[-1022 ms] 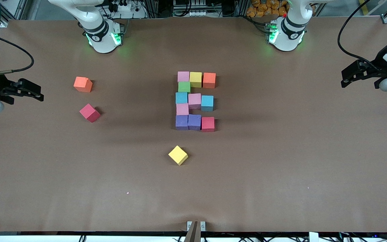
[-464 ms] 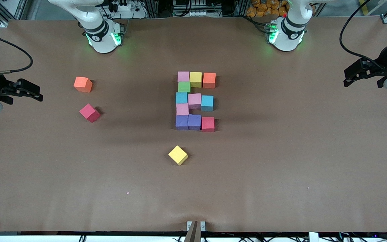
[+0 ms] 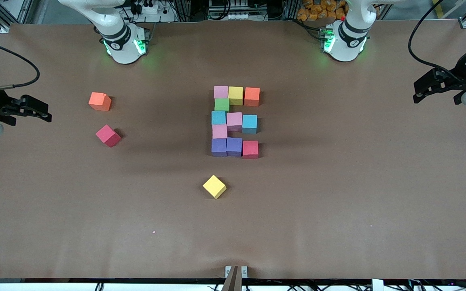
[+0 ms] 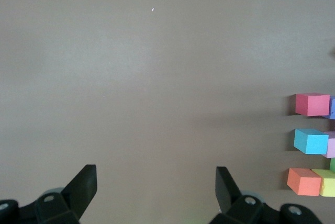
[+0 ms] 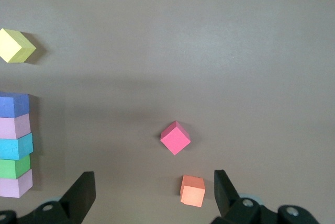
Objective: Arrange 11 blocks into digit 3
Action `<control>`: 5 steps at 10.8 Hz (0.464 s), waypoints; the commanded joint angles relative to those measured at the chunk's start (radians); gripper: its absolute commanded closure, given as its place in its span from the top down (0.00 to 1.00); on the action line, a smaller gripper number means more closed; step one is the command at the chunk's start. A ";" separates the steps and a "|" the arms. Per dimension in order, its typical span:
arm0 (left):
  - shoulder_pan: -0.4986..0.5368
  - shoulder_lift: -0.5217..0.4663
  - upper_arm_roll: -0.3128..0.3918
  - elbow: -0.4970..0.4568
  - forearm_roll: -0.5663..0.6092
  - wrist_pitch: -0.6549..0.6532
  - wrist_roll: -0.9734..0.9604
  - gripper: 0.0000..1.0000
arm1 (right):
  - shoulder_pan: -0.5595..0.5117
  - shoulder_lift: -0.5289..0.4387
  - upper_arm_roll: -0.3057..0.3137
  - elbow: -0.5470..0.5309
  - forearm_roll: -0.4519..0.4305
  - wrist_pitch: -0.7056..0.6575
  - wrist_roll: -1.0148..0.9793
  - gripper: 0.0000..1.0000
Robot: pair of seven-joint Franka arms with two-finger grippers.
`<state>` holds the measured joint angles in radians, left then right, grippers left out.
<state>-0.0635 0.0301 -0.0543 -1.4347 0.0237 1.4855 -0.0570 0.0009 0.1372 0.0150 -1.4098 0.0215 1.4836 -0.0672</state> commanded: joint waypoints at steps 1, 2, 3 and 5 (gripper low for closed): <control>-0.012 -0.007 0.008 0.010 -0.007 -0.011 0.009 1.00 | -0.021 -0.005 0.005 -0.012 0.014 0.006 -0.009 1.00; -0.012 -0.007 0.008 0.011 -0.008 -0.011 0.009 1.00 | -0.019 -0.004 0.005 -0.011 0.015 0.010 -0.009 1.00; -0.012 -0.006 0.010 0.011 -0.007 -0.011 -0.010 1.00 | -0.013 -0.002 0.005 -0.011 0.015 0.027 -0.009 1.00; -0.012 -0.004 0.013 0.008 -0.004 -0.011 -0.070 1.00 | -0.018 -0.001 0.006 -0.012 0.018 0.026 -0.011 1.00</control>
<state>-0.0664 0.0301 -0.0522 -1.4343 0.0237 1.4855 -0.0952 -0.0068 0.1414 0.0160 -1.4110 0.0237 1.4998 -0.0676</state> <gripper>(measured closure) 0.000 0.000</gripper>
